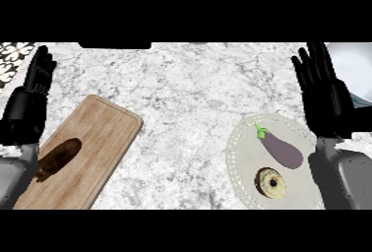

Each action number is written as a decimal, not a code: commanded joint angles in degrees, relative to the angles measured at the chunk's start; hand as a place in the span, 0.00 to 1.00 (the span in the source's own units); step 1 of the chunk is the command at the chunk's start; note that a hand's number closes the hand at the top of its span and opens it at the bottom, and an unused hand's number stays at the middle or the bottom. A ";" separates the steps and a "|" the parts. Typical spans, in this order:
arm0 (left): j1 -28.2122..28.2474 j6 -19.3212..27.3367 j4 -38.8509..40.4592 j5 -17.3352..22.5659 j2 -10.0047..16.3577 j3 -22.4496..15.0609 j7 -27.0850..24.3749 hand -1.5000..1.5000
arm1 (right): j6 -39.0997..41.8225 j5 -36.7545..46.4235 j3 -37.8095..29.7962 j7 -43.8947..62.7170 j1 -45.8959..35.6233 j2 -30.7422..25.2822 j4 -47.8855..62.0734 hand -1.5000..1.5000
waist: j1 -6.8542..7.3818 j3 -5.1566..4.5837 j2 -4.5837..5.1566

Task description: Pick the eggplant from the placemat and place it in the bowl

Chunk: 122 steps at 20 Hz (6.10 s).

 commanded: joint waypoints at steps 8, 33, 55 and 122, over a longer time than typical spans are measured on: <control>1.86 -2.80 1.63 2.83 -2.92 -2.80 4.55 0.50 | 32.67 11.97 23.32 14.72 -11.67 -21.70 8.62 0.00 | 7.44 -1.57 3.50; 4.12 -5.03 -0.31 3.56 -2.75 1.12 12.22 0.50 | 73.26 24.74 29.46 10.02 -46.57 -15.39 51.85 0.00 | 3.38 0.69 2.25; 2.94 -3.85 -1.15 1.31 -4.15 2.25 14.17 0.50 | 89.18 37.40 54.86 -4.75 -44.50 -10.14 58.73 0.00 | 2.08 0.78 2.23; 6.61 -7.81 -1.91 -2.68 -8.70 6.59 12.91 0.50 | 10.88 37.62 30.62 36.37 -51.04 -21.61 71.38 1.00 | 1.53 0.60 1.38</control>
